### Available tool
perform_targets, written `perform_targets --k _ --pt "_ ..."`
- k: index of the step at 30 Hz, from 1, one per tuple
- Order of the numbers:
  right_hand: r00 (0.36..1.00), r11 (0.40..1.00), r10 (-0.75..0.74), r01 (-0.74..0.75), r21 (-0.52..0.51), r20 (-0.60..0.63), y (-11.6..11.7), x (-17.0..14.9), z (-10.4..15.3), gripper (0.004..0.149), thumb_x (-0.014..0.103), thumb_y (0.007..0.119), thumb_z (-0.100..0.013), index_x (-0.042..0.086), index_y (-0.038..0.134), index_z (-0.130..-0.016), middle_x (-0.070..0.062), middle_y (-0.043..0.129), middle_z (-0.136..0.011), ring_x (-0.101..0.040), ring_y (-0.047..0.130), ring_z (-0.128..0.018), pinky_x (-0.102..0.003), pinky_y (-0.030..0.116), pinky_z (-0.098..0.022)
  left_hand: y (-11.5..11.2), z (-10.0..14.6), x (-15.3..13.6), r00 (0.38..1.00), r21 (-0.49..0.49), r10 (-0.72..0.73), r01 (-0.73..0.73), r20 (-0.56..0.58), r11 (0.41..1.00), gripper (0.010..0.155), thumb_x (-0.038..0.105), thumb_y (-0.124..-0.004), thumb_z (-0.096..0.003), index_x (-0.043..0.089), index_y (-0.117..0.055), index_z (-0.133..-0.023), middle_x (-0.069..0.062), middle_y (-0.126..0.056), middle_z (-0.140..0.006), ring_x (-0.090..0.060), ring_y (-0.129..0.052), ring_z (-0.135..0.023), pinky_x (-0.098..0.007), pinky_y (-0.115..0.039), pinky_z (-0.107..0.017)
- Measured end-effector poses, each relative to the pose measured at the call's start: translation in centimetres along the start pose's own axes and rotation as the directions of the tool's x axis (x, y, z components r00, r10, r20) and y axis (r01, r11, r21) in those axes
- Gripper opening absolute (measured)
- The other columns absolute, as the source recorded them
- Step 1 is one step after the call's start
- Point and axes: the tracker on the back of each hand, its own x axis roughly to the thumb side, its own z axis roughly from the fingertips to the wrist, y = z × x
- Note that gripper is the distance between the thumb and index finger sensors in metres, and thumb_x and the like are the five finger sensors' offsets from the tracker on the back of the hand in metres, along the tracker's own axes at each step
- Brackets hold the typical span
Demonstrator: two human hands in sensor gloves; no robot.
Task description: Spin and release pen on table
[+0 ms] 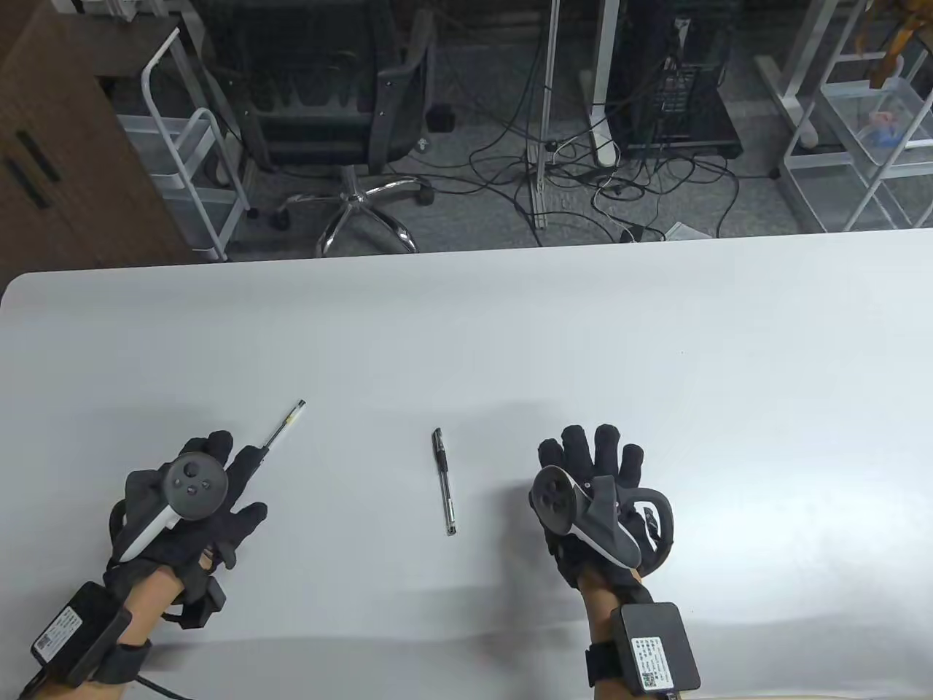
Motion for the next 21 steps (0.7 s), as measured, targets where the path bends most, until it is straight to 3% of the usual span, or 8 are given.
perform_targets --k 12,21 --pt "1.000 1.000 0.016 -0.016 0.004 0.005 0.1 0.3 0.1 0.067 0.058 0.081 -0.037 0.033 0.067 -0.098 0.001 0.057 -0.107 -0.044 0.051 -0.105 -0.067 0.041 -0.070 0.3 0.2 0.1 1.000 0.025 0.001 -0.001 0.008 1.000 0.079 0.055 -0.079 -0.0341 0.044 -0.045 -0.105 0.007 -0.021 -0.116 -0.028 -0.020 -0.115 -0.062 -0.023 -0.078" --pt "1.000 1.000 0.001 -0.001 -0.015 -0.005 -0.3 -0.1 0.0 0.067 0.058 0.081 -0.037 0.034 0.067 -0.098 0.001 0.056 -0.107 -0.044 0.051 -0.106 -0.067 0.041 -0.070 0.7 -1.0 0.2 0.999 0.116 -0.010 0.016 -0.053 0.993 0.078 0.055 -0.081 -0.0333 0.042 -0.051 -0.104 0.008 -0.041 -0.116 -0.030 -0.037 -0.115 -0.062 -0.033 -0.078"
